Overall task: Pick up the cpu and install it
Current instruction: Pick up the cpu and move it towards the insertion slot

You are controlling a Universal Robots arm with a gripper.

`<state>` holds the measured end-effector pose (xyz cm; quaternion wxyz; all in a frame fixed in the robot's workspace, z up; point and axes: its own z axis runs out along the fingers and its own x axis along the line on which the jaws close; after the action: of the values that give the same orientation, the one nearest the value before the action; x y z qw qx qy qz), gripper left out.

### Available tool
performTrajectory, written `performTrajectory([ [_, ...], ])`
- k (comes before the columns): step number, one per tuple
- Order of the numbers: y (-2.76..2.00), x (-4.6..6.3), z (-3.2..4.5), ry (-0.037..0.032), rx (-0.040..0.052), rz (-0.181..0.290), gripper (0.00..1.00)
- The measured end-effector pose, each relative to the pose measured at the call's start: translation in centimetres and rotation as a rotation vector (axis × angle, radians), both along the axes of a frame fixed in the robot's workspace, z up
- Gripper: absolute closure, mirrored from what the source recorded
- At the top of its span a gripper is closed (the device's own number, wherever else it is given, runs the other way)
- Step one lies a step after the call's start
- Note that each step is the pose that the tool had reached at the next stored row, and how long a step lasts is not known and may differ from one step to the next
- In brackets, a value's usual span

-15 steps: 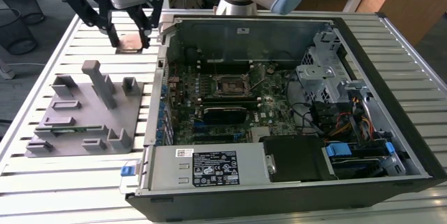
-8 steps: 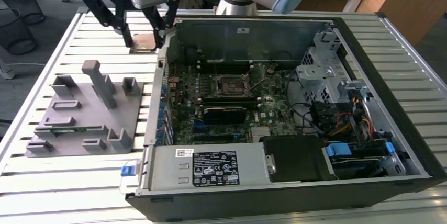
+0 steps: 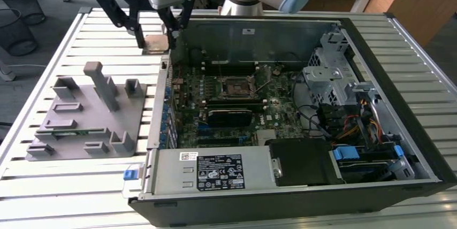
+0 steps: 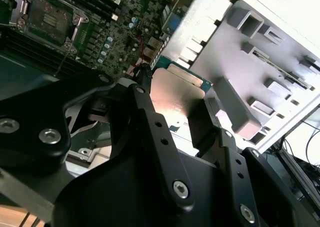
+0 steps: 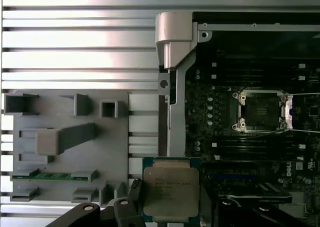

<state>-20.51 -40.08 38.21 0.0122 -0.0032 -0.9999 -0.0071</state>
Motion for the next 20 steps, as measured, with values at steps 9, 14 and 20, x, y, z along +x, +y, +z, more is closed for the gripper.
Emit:
performTrajectory([
  [9, 0.0, 1.2, -0.02, 0.0001, 0.0, 0.0, 0.46],
  [14, 0.0, 2.3, -0.04, -0.0001, 0.0001, 0.0, 0.46],
  [20, 0.0, 4.0, -0.04, 0.0001, 0.0, 0.0, 0.46],
])
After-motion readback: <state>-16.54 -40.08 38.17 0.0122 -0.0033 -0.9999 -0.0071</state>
